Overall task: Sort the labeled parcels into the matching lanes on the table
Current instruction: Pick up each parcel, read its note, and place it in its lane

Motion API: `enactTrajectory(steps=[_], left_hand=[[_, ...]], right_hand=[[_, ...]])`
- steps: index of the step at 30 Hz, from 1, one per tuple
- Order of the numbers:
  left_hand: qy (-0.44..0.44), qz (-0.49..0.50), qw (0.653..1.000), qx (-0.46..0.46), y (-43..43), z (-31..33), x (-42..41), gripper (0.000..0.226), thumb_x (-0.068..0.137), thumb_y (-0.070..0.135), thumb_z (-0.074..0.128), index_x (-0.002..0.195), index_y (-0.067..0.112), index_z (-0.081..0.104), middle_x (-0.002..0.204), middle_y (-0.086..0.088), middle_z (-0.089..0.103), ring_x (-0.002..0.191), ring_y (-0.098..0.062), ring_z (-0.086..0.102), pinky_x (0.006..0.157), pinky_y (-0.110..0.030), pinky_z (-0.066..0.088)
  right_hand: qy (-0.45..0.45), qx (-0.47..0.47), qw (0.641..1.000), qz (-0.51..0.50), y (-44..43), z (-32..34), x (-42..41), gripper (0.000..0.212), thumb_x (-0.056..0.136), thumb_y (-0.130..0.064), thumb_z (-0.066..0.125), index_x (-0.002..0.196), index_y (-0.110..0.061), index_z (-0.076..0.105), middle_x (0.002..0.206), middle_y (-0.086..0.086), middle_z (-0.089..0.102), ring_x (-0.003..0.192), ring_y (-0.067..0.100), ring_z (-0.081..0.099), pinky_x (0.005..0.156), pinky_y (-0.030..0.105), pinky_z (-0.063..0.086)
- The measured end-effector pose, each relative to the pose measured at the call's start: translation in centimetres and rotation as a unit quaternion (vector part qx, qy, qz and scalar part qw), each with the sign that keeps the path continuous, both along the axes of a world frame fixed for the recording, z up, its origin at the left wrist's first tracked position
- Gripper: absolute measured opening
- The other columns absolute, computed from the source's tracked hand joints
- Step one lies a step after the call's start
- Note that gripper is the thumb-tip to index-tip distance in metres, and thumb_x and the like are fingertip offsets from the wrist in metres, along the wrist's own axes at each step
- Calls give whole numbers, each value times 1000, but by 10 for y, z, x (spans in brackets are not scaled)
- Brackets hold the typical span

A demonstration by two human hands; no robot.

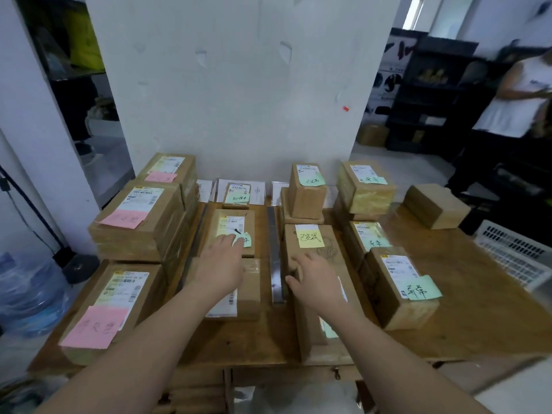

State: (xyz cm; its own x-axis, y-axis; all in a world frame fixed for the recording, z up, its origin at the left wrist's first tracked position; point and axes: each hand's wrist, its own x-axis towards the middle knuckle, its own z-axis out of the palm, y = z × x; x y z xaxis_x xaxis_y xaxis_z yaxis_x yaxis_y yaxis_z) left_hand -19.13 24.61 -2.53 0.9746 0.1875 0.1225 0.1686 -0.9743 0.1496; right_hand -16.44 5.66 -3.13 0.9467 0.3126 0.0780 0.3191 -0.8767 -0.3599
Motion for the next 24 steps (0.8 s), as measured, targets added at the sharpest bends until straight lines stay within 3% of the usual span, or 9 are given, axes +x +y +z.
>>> enactTrajectory(steps=[6, 15, 24], left_hand=[[-18, -70, 997, 37, -54, 37, 18, 63, 91, 32, 63, 146, 20, 35, 150, -2, 38, 140, -22, 33, 112, -40, 31], [-50, -159, 982, 86, -169, 60, 45, 61, 91, 28, 62, 145, 21, 37, 146, -2, 44, 135, -22, 38, 108, -40, 35], [-65, -193, 974, 95, -301, 61, 80, 44, 90, 24, 58, 133, 18, 48, 132, -2, 53, 124, -22, 46, 94, -37, 42]], right_hand=[[-44, -82, 995, -21, -55, 32, 8, 51, 93, -41, 58, 139, -22, 49, 135, 2, 53, 122, 21, 49, 101, 35, 44], [-58, -123, 989, -65, -173, 65, 19, 51, 93, -40, 58, 140, -23, 47, 139, 5, 50, 127, 24, 46, 105, 41, 41], [-67, -157, 982, -86, -304, 80, 39, 50, 94, -40, 56, 139, -21, 47, 138, 7, 48, 127, 27, 44, 102, 41, 39]])
